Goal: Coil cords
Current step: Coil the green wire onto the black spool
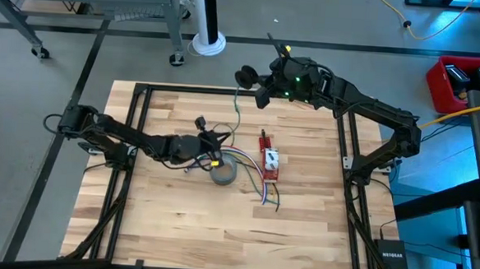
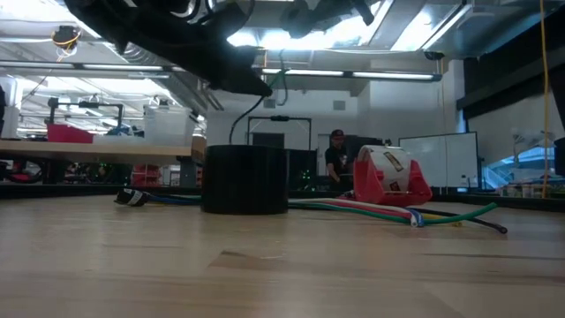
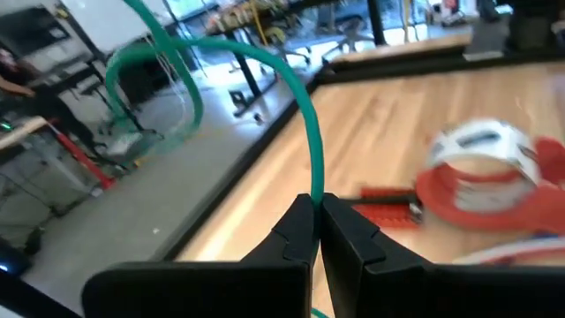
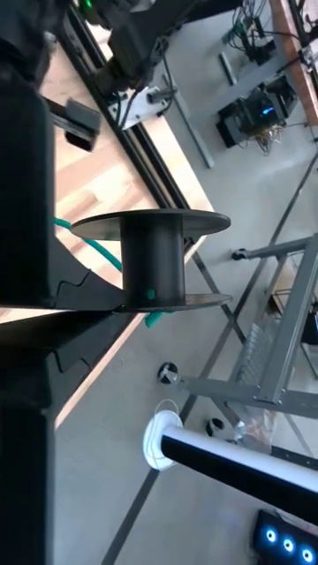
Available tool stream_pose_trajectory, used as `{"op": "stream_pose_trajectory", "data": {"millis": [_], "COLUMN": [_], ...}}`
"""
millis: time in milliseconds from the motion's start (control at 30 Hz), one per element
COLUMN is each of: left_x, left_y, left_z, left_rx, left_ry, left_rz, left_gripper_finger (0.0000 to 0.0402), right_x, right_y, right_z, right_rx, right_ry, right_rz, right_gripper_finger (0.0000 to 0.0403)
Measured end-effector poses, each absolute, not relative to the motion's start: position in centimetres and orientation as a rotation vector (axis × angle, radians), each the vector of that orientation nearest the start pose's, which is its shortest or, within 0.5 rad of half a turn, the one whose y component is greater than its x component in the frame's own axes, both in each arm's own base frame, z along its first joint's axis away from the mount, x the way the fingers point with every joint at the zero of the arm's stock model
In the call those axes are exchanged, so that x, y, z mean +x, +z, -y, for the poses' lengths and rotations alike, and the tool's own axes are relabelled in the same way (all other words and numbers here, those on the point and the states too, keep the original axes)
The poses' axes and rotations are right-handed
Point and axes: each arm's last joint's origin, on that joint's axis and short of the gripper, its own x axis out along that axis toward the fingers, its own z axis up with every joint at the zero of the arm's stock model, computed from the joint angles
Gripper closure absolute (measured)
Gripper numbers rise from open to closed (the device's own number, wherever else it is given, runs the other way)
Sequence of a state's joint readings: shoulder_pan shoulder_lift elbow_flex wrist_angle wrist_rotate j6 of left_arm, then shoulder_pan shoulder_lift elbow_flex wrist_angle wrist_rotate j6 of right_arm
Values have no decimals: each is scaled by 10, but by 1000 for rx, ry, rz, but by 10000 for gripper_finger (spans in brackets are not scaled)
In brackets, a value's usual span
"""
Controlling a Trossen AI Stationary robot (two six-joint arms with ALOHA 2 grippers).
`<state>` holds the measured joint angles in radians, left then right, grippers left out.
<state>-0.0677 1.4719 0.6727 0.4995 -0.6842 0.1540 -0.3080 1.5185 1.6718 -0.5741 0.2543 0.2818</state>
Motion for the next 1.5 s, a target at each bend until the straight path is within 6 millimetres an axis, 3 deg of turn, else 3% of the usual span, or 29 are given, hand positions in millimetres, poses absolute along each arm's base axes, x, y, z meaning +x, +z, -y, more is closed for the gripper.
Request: {"op": "stream_pose_trajectory", "data": {"millis": [233,833,1133,1500], "left_x": [284,225,202,181], "left_y": [184,147,144,125], "left_z": [12,21,25,21], "left_rx": [160,-62,-112,-275], "left_ry": [590,992,1127,1244], "left_rz": [-506,-833,-886,-869], "left_gripper_finger": [400,400,399,398], "right_x": [309,309,309,309], "right_y": [425,425,425,425], "right_z": [106,106,106,106], "right_rx": [280,256,255,256], "right_ry": [-618,-613,-614,-608], "right_rz": [-345,-354,-352,-354], "right_gripper_finger": [400,400,400,400]}}
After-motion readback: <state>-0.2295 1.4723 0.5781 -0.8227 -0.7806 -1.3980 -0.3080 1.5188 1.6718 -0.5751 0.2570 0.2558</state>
